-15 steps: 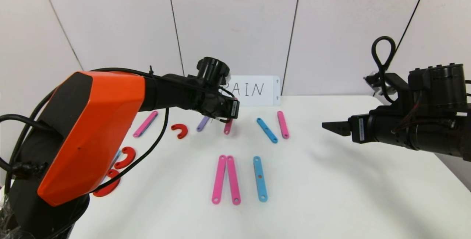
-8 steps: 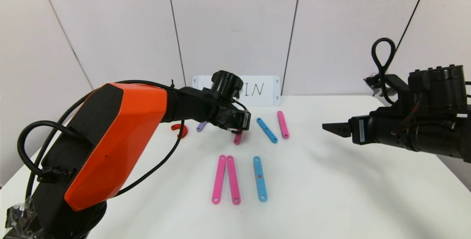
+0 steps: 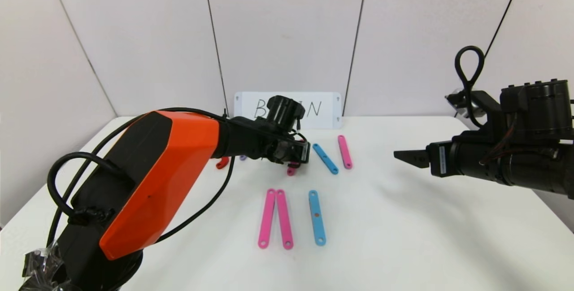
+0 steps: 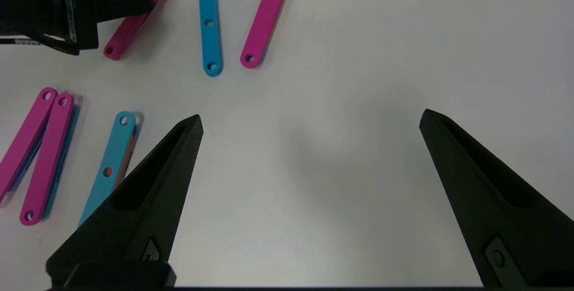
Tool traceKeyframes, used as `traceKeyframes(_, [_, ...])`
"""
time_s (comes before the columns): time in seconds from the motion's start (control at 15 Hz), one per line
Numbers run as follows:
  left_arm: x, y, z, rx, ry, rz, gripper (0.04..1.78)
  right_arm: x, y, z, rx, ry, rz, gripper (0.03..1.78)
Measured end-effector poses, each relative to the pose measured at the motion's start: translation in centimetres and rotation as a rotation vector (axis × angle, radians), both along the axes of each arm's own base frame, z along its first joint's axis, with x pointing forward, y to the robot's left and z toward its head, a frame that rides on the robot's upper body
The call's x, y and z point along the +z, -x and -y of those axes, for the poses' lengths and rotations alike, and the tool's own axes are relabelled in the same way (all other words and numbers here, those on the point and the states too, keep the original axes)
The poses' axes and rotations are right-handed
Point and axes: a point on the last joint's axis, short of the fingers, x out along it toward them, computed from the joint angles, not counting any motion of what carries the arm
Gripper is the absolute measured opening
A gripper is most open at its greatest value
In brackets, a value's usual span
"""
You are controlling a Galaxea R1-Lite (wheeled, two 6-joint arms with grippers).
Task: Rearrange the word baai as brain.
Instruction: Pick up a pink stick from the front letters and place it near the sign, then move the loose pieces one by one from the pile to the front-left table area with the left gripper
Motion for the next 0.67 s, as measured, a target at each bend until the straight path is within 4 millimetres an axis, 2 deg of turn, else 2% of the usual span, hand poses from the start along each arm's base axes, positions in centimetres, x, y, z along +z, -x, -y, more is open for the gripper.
traceKeyframes(0.13, [-0.15, 0.13, 0.26, -0.003, 0.001, -0.002, 0.35, -0.03, -0.01, 0.00, 0.000, 0.000, -0.001, 1.70])
traceKeyframes(0.27, [-0.19, 0.11, 0.27, -0.002, 0.002, -0.003, 0.52, -0.02, -0.02, 0.01, 0.000, 0.000, -0.001, 1.70])
traceKeyframes(0.4, [-0.21, 0.10, 0.28, -0.002, 0.002, -0.002, 0.81, -0.03, -0.02, 0.02, -0.001, 0.000, -0.001, 1.70])
traceKeyframes(0.53, [-0.16, 0.13, 0.31, -0.003, 0.002, -0.002, 1.18, -0.02, -0.03, 0.04, -0.002, -0.001, -0.001, 1.70])
traceKeyframes(0.67, [0.08, 0.17, 0.28, -0.003, 0.005, 0.002, 1.46, -0.02, -0.03, 0.07, -0.003, -0.001, -0.001, 1.70])
